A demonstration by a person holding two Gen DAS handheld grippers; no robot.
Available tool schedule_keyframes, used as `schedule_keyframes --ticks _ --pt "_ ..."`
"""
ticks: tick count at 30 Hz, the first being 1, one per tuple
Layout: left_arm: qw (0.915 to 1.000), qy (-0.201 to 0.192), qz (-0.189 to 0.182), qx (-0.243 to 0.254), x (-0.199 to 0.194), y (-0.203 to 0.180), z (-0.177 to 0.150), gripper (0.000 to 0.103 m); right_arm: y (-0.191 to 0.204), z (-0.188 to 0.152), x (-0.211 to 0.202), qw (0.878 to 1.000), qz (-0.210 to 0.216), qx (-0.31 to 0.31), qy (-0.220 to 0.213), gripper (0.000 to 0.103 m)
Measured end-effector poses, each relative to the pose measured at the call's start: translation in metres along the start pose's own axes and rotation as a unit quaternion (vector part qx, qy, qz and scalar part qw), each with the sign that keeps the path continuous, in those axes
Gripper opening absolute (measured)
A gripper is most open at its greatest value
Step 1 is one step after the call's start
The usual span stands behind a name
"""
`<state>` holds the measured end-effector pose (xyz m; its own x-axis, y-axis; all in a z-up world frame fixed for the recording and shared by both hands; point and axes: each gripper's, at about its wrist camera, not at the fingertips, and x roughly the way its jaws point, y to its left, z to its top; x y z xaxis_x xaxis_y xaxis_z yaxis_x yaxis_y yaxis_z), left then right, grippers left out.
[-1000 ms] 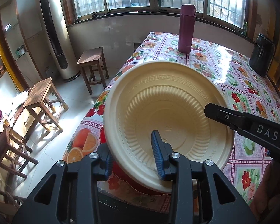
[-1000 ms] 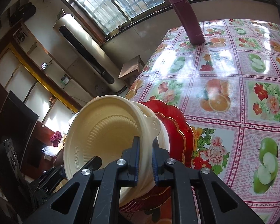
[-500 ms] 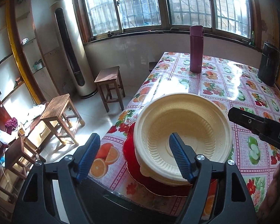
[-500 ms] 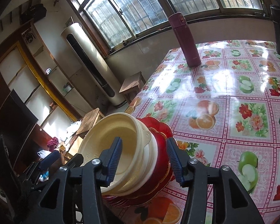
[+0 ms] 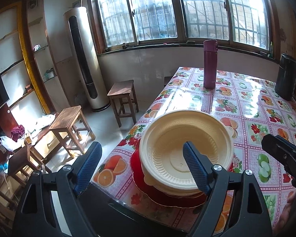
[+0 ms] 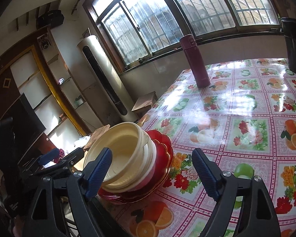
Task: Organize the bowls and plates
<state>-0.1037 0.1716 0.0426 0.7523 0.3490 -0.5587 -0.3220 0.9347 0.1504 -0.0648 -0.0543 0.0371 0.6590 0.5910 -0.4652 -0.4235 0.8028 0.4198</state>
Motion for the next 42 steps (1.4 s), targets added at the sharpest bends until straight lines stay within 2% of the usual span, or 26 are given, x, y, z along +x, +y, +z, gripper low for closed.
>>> schedule_keyframes --ticks 8,17,24,30,34,38,42 --pt "0.9993 -0.027 -0.024 -0.011 -0.022 -0.006 -0.002 0.085 0.000 -0.007 -0.030 0.998 -0.002 -0.021 -0.052 0.086" --pt "0.9988 -0.041 -0.022 0.015 -0.037 -0.026 0.001 0.086 0.003 -0.011 -0.056 0.995 -0.010 -0.047 -0.082 0.087" --pt "0.9973 -0.061 -0.020 0.035 -0.049 -0.041 -0.003 0.088 0.006 -0.018 -0.059 0.994 -0.010 -0.068 -0.082 0.087" --pt "0.9984 -0.042 -0.023 0.030 -0.048 -0.044 -0.006 0.091 0.000 -0.022 -0.058 0.995 -0.010 -0.058 -0.074 0.087" --pt "0.9987 -0.041 -0.012 0.030 -0.047 -0.047 -0.007 0.091 -0.005 -0.024 -0.058 0.996 -0.013 -0.052 -0.070 0.087" --pt "0.9987 -0.033 -0.028 0.025 -0.045 -0.046 -0.008 0.091 -0.007 -0.025 -0.058 0.996 -0.015 -0.052 -0.069 0.087" --pt "0.9987 -0.031 -0.027 0.031 -0.044 -0.048 -0.008 0.091 -0.007 -0.025 -0.056 0.996 -0.015 -0.052 -0.065 0.087"
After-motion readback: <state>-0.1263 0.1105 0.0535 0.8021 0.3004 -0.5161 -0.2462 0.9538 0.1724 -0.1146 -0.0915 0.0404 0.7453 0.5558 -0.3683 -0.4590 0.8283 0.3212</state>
